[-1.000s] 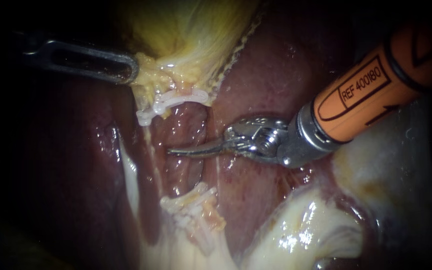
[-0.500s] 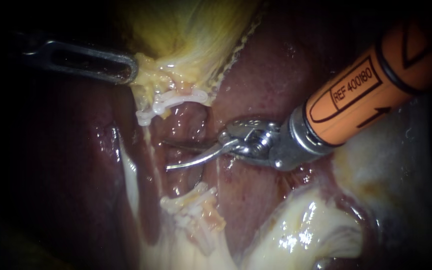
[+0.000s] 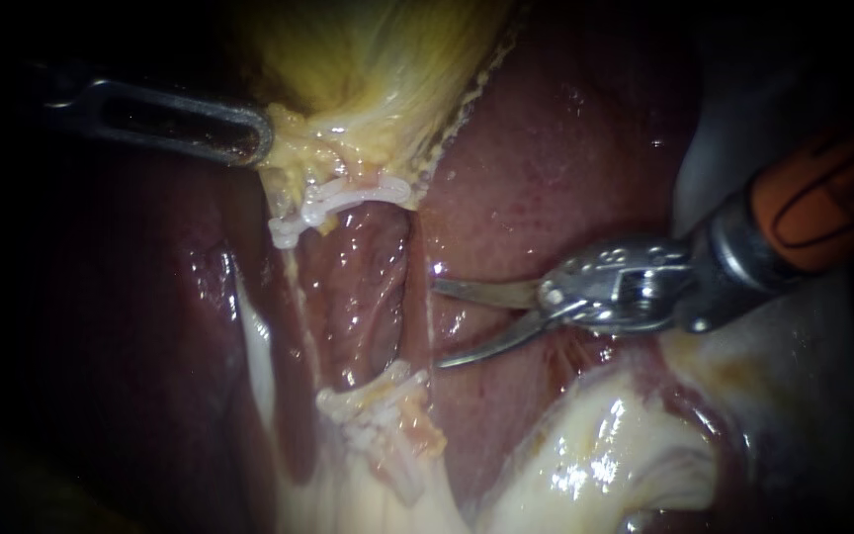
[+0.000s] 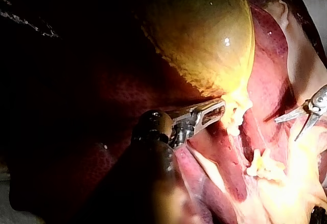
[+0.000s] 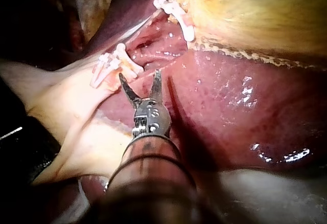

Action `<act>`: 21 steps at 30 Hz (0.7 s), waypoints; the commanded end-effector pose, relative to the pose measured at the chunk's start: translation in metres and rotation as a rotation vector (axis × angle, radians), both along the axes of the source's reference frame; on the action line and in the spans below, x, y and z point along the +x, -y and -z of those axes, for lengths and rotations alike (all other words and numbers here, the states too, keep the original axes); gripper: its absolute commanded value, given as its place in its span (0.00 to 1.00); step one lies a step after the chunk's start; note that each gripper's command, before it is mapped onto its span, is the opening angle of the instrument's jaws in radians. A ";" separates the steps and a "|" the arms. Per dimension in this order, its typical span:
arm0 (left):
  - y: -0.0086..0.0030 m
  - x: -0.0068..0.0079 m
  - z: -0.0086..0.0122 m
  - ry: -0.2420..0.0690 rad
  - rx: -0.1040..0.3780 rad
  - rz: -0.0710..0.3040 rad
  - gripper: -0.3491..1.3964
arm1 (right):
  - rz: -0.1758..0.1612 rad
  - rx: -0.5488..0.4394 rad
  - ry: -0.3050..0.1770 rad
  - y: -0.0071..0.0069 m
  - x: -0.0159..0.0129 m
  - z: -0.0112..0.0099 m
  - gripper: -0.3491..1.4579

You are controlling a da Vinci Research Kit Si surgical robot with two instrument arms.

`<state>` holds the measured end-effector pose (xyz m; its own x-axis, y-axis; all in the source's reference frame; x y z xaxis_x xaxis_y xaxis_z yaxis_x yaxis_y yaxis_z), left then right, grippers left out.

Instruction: Go back from the cut right tube

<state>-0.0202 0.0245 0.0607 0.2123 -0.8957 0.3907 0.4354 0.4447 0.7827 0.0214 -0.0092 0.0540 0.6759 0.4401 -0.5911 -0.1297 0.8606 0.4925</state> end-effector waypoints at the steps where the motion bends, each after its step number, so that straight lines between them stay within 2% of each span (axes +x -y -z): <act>1: 0.0000 0.0000 0.0000 0.000 0.000 0.000 0.00 | 0.013 -0.017 0.023 -0.0002 -0.0005 0.0005 0.99; 3: 0.0000 0.0000 0.0000 0.000 0.000 0.000 0.00 | 0.030 -0.049 0.073 -0.0008 -0.0015 0.0014 0.99; 5: 0.0000 0.0000 0.0000 0.000 0.000 0.000 0.00 | 0.043 -0.069 0.099 -0.0012 -0.0021 0.0019 1.00; 11: 0.0001 -0.0001 -0.0001 -0.001 0.000 0.001 0.00 | 0.048 -0.111 0.119 -0.0018 -0.0036 0.0026 1.00; 16: 0.0002 -0.0003 -0.0002 -0.002 -0.002 0.002 0.00 | 0.048 -0.124 0.147 -0.0018 -0.0037 0.0027 1.00; 21: 0.0006 -0.0010 -0.0008 -0.002 -0.004 0.002 0.00 | 0.049 -0.124 0.149 -0.0017 -0.0038 0.0028 1.00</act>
